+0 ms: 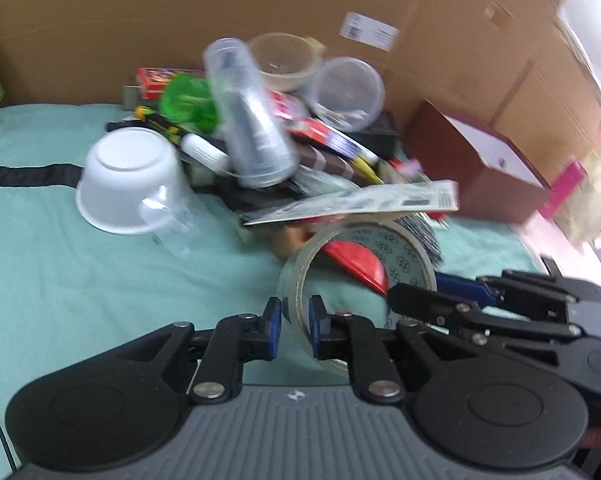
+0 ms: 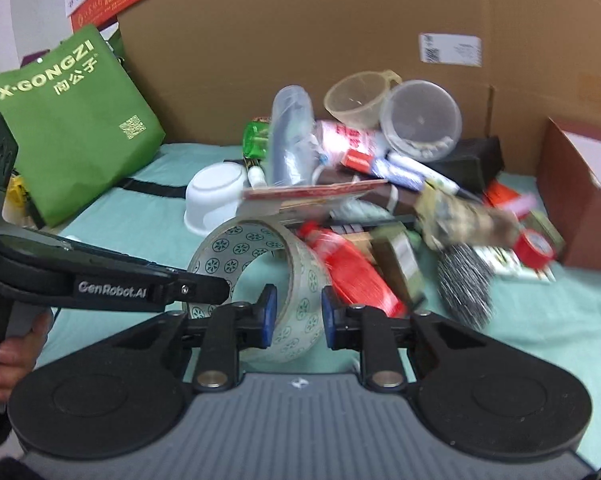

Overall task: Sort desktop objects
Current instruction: 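Close both tools on the rim of the clear tape roll, then lift the clear tape roll with both tools and carry it over maroon box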

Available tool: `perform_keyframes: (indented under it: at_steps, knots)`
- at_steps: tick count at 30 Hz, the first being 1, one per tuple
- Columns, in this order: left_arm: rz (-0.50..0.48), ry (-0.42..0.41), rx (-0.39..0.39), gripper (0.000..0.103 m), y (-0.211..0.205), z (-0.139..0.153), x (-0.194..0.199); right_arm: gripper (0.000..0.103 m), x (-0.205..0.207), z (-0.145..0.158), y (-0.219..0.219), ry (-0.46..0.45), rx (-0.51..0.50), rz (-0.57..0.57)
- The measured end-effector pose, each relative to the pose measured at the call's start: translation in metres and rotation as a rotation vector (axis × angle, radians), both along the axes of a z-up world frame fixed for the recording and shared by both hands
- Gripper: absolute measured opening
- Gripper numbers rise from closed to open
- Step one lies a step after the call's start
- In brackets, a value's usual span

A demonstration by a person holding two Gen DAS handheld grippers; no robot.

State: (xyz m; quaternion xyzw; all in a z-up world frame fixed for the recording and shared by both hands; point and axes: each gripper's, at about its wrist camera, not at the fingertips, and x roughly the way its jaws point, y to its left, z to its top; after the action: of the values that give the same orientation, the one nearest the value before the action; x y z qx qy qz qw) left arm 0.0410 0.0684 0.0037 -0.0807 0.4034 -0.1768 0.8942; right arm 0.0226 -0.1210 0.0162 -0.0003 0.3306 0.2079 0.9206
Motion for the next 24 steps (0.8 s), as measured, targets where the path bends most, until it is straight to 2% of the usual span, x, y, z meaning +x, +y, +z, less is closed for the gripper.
perform_keyframes:
  at_steps: [3,8,13,18,24]
  knots:
    - [-0.059,-0.01,0.023,0.014,-0.029,0.003,-0.009,0.022,-0.019,0.002,-0.026,0.006,0.008,-0.047]
    - [-0.145,-0.008,-0.016,0.014,-0.074,-0.001,-0.002,0.021,-0.038,0.0,-0.076,0.01,0.038,-0.169]
    - [-0.216,0.017,-0.043,0.013,-0.123,-0.016,0.012,0.021,-0.044,-0.012,-0.119,0.038,0.044,-0.292]
    - [-0.254,0.035,-0.032,0.014,-0.152,-0.028,0.023,0.021,-0.039,-0.028,-0.148,0.068,0.058,-0.356]
    - [-0.259,-0.003,-0.004,0.027,-0.167,-0.029,0.027,0.023,-0.031,-0.038,-0.159,0.072,0.065,-0.389]
